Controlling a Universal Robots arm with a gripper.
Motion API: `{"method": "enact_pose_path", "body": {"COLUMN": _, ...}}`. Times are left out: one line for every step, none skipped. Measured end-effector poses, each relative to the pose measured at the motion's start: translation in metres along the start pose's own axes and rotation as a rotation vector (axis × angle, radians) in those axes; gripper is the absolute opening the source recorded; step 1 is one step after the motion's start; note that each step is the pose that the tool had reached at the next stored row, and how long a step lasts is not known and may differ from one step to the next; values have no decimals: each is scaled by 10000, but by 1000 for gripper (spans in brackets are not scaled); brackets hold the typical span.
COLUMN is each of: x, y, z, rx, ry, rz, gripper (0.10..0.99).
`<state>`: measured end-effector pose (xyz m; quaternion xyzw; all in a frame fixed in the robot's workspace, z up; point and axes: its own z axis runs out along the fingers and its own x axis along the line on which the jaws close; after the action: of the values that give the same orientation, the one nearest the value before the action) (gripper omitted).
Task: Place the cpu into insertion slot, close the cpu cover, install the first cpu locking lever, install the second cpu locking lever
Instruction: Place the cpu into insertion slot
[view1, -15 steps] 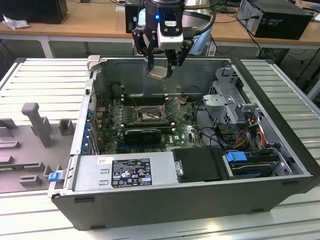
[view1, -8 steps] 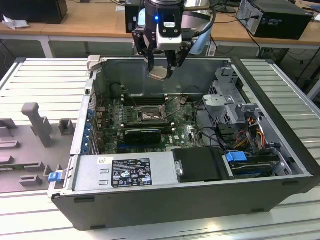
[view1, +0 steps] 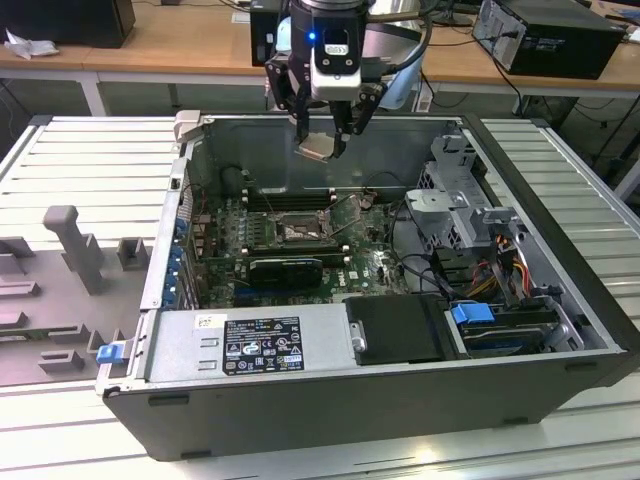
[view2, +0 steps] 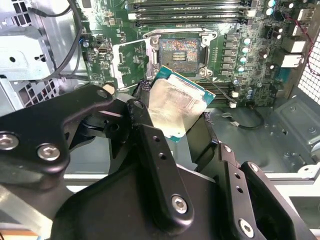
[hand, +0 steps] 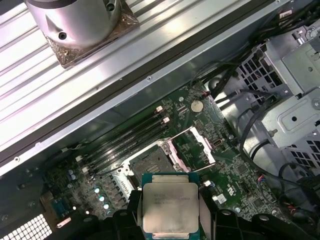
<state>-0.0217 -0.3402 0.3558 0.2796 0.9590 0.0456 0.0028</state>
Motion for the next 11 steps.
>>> {"method": "enact_pose_path", "body": {"x": 0, "y": 0, "z": 0, "rx": -1, "ry": -5, "rz": 55, "gripper": 541}}
{"method": "enact_pose_path", "body": {"x": 0, "y": 0, "z": 0, "rx": -2, "ry": -9, "rz": 95, "gripper": 541}}
{"method": "enact_pose_path", "body": {"x": 0, "y": 0, "z": 0, "rx": -3, "ry": -12, "rz": 137, "gripper": 541}}
{"method": "enact_pose_path", "body": {"x": 0, "y": 0, "z": 0, "rx": -4, "ry": -17, "rz": 191, "gripper": 541}}
{"method": "enact_pose_path", "body": {"x": 0, "y": 0, "z": 0, "rx": -4, "ry": -21, "rz": 236, "gripper": 541}}
{"method": "enact_pose_path", "body": {"x": 0, "y": 0, "z": 0, "rx": -5, "ry": -24, "rz": 266, "gripper": 541}}
{"method": "enact_pose_path", "body": {"x": 0, "y": 0, "z": 0, "rx": -6, "ry": -29, "rz": 324, "gripper": 541}}
{"method": "enact_pose_path", "body": {"x": 0, "y": 0, "z": 1, "rx": -7, "ry": -35, "rz": 391, "gripper": 541}}
{"method": "enact_pose_path", "body": {"x": 0, "y": 0, "z": 1, "rx": -9, "ry": -43, "rz": 472, "gripper": 541}}
{"method": "enact_pose_path", "body": {"x": 0, "y": 0, "z": 1, "rx": -10, "ry": -47, "rz": 523, "gripper": 541}}
{"method": "enact_pose_path", "body": {"x": 0, "y": 0, "z": 1, "rx": -11, "ry": -54, "rz": 591, "gripper": 541}}
